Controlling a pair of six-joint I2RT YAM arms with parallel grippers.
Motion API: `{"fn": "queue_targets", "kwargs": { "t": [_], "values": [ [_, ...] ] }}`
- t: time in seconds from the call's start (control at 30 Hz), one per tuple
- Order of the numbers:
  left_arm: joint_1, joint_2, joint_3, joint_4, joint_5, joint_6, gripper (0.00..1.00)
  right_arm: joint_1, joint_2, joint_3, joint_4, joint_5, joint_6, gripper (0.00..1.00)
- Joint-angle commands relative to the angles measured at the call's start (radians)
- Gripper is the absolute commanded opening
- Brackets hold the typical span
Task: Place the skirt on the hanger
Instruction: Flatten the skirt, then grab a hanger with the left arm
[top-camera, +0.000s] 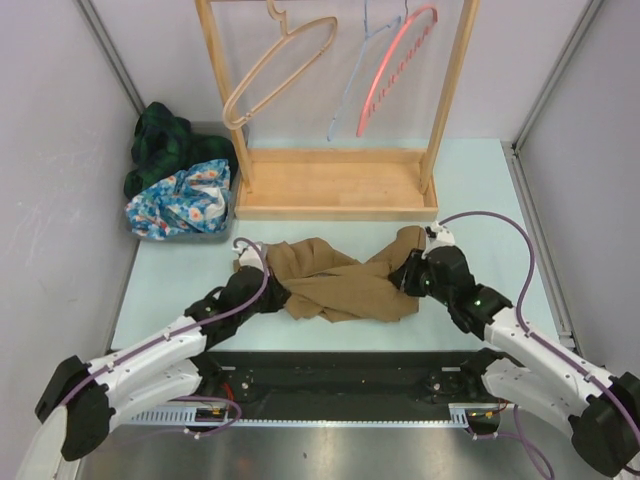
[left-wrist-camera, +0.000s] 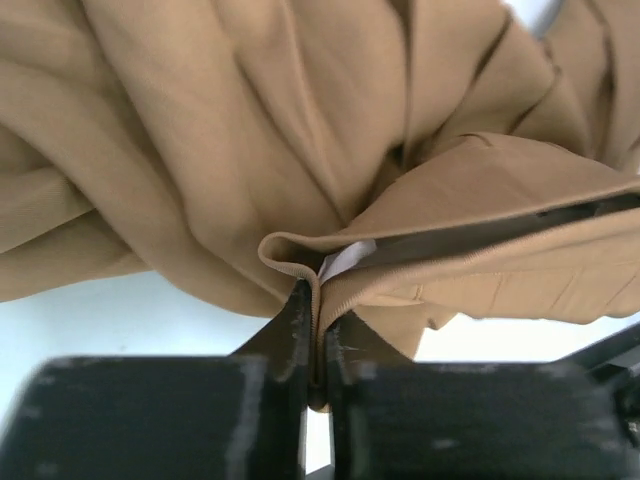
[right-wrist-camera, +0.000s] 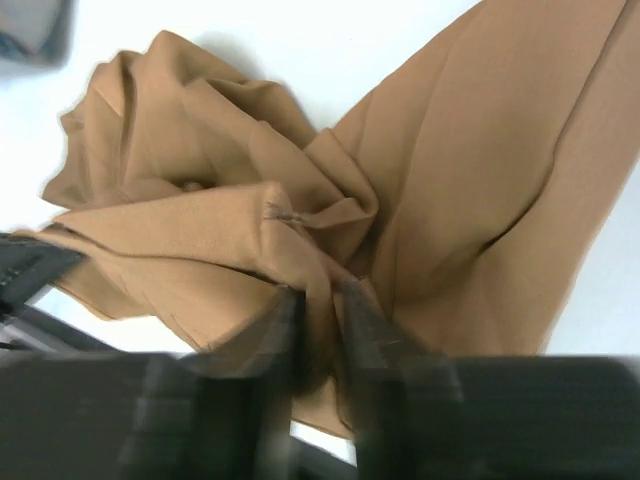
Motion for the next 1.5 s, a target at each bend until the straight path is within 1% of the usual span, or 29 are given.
{"fn": "queue_targets", "kwargs": {
  "t": [0.0,0.03,0.1,0.13,0.23,0.37,0.4,0.47,0.5,0.53,0.6,0.63,0.73,0.87,0.93,0.97,1.03,1.07,1.1,1.2,1.23,1.3,1.33,1.43,1.47],
  "values": [
    [0.029,-0.022,-0.027,-0.031,-0.050,0.061,0.19,0.052,-0.054,0.010,-0.029,0.109,-0.059,0.45],
    [0.029,-0.044,-0.025,-0.029,-0.039,0.088,0.38,0.065,-0.068,0.016,-0.032,0.103,-0.081,0.65],
    [0.029,-0.112,-0.027,-0.025,-0.018,0.112,0.59,0.095,-0.103,0.041,-0.052,0.104,-0.104,0.78],
    [0.029,-0.139,-0.028,-0.026,-0.015,0.134,0.72,0.101,-0.111,0.053,-0.067,0.118,-0.110,0.85],
    [0.027,-0.240,-0.033,-0.048,-0.027,0.159,0.82,0.115,-0.143,0.111,-0.103,0.167,-0.144,0.90],
    [0.029,-0.318,0.001,-0.089,-0.087,0.165,0.85,0.106,-0.099,0.223,-0.113,0.198,-0.217,0.91],
    [0.029,-0.320,0.016,-0.095,-0.106,0.173,0.86,0.103,-0.049,0.289,-0.119,0.201,-0.245,0.91],
    [0.029,-0.303,0.065,-0.098,-0.104,0.188,0.86,0.101,0.004,0.358,-0.138,0.201,-0.274,0.90],
    [0.029,-0.291,0.087,-0.098,-0.102,0.211,0.86,0.100,0.065,0.392,-0.145,0.205,-0.301,0.89],
    [0.029,-0.277,0.105,-0.100,-0.091,0.219,0.86,0.097,0.091,0.470,-0.155,0.207,-0.312,0.89],
    [0.029,-0.240,0.166,-0.109,-0.085,0.243,0.86,0.088,0.169,0.544,-0.184,0.209,-0.340,0.88],
    [0.027,-0.233,0.185,-0.114,-0.079,0.250,0.86,0.079,0.192,0.617,-0.191,0.207,-0.342,0.88],
    [0.027,-0.233,0.245,-0.094,-0.059,0.274,0.86,0.057,0.234,0.687,-0.161,0.161,-0.361,0.87],
    [0.027,-0.237,0.330,-0.023,-0.064,0.305,0.86,0.000,0.283,0.800,-0.083,0.069,-0.362,0.83],
    [0.027,-0.194,0.375,0.001,-0.059,0.339,0.86,-0.012,0.320,0.837,-0.073,0.055,-0.365,0.81],
    [0.027,-0.171,0.425,0.015,-0.067,0.346,0.86,-0.021,0.329,0.849,-0.072,0.045,-0.366,0.80],
    [0.027,-0.083,0.484,0.020,-0.077,0.360,0.86,-0.024,0.341,0.868,-0.075,0.041,-0.369,0.79],
    [0.027,-0.047,0.549,0.017,-0.091,0.368,0.86,-0.026,0.343,0.868,-0.076,0.034,-0.366,0.79],
    [0.029,0.032,0.585,0.017,-0.094,0.377,0.85,-0.027,0.343,0.860,-0.081,0.026,-0.363,0.79],
    [0.027,0.147,0.726,0.014,-0.123,0.397,0.85,-0.027,0.328,0.831,-0.118,0.003,-0.345,0.79],
    [0.027,0.216,0.789,0.027,-0.137,0.402,0.84,-0.027,0.322,0.817,-0.130,0.000,-0.340,0.79],
    [0.027,0.287,0.857,0.026,-0.198,0.402,0.84,-0.029,0.293,0.791,-0.141,-0.009,-0.320,0.79],
    [0.029,0.350,0.890,0.037,-0.221,0.406,0.84,-0.029,0.279,0.762,-0.148,-0.014,-0.316,0.78],
    [0.033,0.433,1.059,0.076,-0.289,0.418,0.83,-0.029,0.236,0.716,-0.168,-0.020,-0.300,0.78],
    [0.036,0.488,1.097,0.081,-0.300,0.415,0.82,-0.029,0.225,0.704,-0.173,-0.021,-0.299,0.78]
  ]
}}
